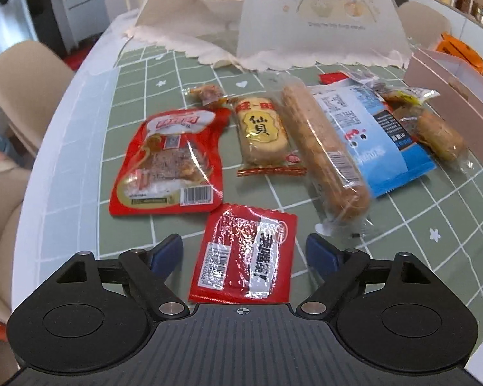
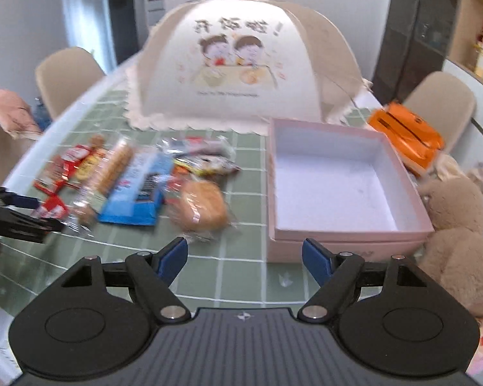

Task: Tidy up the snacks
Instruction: 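Grasp the red snack packet with the left gripper while the right gripper grasps a small orange-wrapped snack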

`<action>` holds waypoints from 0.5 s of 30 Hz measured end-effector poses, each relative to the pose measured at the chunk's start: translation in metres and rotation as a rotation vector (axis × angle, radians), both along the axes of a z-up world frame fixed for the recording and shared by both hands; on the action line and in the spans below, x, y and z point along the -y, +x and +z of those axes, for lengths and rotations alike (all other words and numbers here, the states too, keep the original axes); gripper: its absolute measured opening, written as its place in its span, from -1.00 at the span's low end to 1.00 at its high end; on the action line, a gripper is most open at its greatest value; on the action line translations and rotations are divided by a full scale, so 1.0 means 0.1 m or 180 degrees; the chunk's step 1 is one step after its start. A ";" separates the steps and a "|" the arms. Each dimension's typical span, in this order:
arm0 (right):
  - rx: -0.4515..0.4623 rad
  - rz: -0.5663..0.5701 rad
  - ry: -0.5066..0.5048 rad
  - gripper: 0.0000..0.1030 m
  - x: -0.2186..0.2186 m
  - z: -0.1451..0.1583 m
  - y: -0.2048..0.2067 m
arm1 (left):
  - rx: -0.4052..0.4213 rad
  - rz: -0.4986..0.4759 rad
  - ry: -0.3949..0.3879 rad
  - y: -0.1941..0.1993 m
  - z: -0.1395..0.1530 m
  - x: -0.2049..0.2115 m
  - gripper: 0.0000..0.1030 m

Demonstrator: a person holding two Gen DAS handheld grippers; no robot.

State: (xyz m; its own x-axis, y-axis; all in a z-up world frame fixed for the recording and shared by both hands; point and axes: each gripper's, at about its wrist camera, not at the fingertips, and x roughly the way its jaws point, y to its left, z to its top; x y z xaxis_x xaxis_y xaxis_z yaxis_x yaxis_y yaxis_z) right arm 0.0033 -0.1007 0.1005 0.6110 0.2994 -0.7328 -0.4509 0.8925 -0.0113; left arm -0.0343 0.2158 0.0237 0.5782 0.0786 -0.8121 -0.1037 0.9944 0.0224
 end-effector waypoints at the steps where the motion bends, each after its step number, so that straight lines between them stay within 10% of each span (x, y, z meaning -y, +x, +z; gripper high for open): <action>1: -0.0009 0.0039 0.0006 0.53 -0.01 0.01 0.00 | 0.0013 0.0002 0.0011 -0.01 0.01 -0.01 0.63; 3: -0.0004 0.0122 0.0003 0.53 -0.05 0.01 -0.01 | 0.0035 -0.0019 0.0007 -0.06 0.03 -0.03 0.28; 8: 0.0066 0.0383 0.0089 0.53 -0.37 0.11 0.14 | -0.0015 0.0084 -0.0057 -0.29 0.12 0.03 0.19; 15: -0.0272 0.0897 0.0252 0.53 -1.70 0.26 0.81 | 0.0262 0.0487 -0.0769 -0.87 0.42 0.08 0.16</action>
